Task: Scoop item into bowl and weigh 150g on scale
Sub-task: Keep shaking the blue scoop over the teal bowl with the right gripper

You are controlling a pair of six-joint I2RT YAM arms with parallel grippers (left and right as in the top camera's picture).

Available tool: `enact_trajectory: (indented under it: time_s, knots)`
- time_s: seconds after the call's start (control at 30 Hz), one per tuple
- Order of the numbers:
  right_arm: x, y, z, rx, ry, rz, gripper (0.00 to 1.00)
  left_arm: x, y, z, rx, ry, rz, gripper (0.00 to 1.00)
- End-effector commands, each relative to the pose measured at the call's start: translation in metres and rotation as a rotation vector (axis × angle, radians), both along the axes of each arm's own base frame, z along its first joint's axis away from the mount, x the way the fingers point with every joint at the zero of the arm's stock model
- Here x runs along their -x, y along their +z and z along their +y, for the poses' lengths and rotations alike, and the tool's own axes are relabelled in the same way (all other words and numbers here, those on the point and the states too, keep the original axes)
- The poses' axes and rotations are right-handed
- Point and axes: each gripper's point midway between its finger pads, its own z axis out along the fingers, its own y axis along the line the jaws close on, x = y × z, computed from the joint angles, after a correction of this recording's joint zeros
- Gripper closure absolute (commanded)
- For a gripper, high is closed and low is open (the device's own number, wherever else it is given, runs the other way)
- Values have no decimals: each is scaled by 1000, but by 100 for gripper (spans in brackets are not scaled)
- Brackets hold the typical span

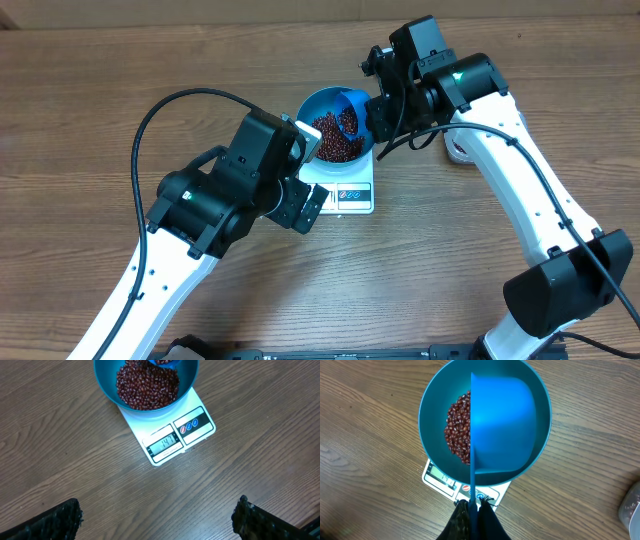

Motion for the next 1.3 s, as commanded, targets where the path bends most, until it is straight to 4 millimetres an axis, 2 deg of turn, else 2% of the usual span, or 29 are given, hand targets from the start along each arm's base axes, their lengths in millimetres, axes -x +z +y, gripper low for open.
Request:
enact_trajectory:
  time_s: [0.0,0.1,0.2,0.23,0.4,1.27]
  knots:
    - [-2,29,-1,-27,-10,-73,96,-2,4,-1,7,-14,-8,1]
    - [-2,29,0,-29,-7,-71,96,-2,4,-1,7,-14,-8,1]
    - [13,30,15,-59,161,-72,96,-2,4,-1,7,-14,-8,0]
    - [14,30,16,-55,169,-74,96,-2,4,-1,7,-14,-8,0]
    - [0,31,6,-47,17,-72,96,-2,4,-1,7,-13,-8,1]
    - [0,31,5,-47,15,-71,96,-2,4,-1,7,-14,-8,0]
